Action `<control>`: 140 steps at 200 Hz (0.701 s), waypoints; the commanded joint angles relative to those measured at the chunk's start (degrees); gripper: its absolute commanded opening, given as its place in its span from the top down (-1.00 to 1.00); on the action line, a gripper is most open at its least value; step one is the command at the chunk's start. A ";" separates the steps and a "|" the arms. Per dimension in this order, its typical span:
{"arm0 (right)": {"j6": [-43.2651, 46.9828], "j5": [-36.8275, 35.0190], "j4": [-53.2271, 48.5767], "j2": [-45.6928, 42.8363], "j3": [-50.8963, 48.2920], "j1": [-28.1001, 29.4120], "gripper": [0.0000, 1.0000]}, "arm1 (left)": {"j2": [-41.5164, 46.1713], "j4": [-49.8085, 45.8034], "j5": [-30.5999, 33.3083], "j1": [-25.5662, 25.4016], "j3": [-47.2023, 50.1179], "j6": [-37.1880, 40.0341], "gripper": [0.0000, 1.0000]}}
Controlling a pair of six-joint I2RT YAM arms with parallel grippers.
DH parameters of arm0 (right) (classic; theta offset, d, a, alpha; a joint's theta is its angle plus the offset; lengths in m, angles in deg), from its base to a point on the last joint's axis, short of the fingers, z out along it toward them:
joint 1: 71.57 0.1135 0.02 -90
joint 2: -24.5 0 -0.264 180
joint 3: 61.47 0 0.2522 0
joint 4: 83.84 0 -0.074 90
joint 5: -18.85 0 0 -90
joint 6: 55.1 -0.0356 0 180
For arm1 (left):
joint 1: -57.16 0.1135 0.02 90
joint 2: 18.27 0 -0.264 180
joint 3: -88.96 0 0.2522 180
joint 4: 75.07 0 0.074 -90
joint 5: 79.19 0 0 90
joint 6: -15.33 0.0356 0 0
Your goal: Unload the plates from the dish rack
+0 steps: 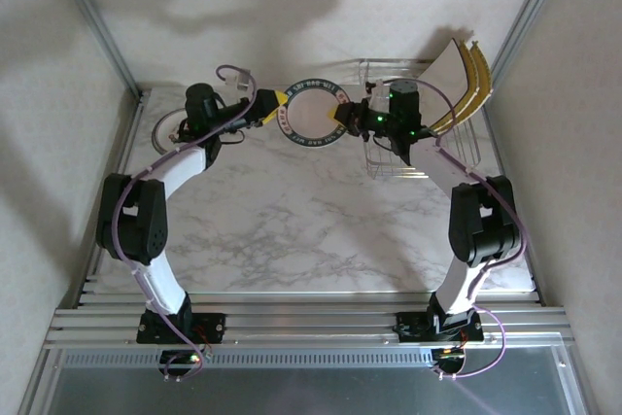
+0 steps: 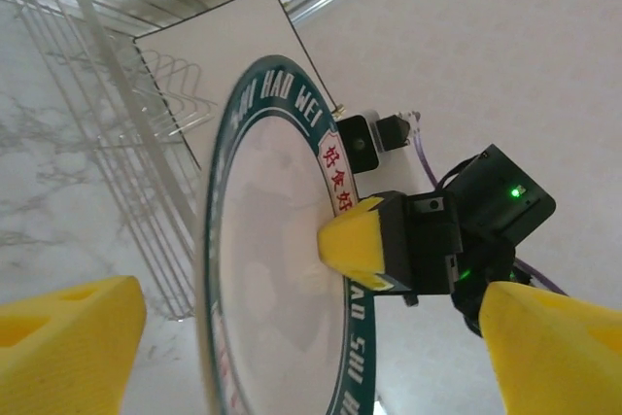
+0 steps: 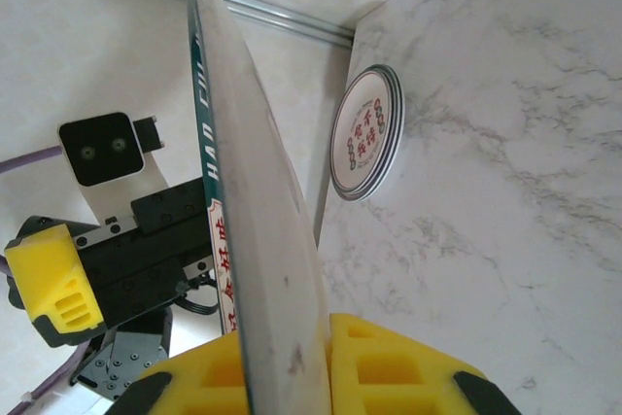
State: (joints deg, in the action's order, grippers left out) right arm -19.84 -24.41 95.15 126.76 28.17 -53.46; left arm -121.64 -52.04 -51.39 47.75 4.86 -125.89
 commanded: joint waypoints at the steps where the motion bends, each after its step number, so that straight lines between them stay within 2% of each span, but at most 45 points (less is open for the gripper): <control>1: 0.05 1.43 3.13 0.56 3.73 1.08 1.00 | -1.49 6.32 -2.38 -0.79 0.64 -3.33 -0.64; 16: 0.72 1.40 2.08 1.05 4.77 1.23 1.00 | -1.92 6.62 -2.49 -1.01 0.87 -3.63 -0.53; 48: 2.69 0.72 -0.78 1.28 6.38 1.35 1.00 | -1.92 6.21 -2.37 -1.06 1.35 -3.42 -0.15; 114: 4.62 -0.33 -2.93 1.60 6.96 1.58 1.00 | -2.07 5.08 -2.06 -1.22 1.33 -2.82 1.00; 140: 6.00 -1.02 -4.75 1.46 7.17 1.67 1.00 | -2.14 7.32 -2.09 -1.31 1.97 -4.06 1.00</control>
State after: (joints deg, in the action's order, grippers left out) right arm -13.52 -26.53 91.80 128.02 33.42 -52.01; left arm -123.57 -51.10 -50.66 47.09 6.26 -129.83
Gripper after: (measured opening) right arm 0.120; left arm 0.074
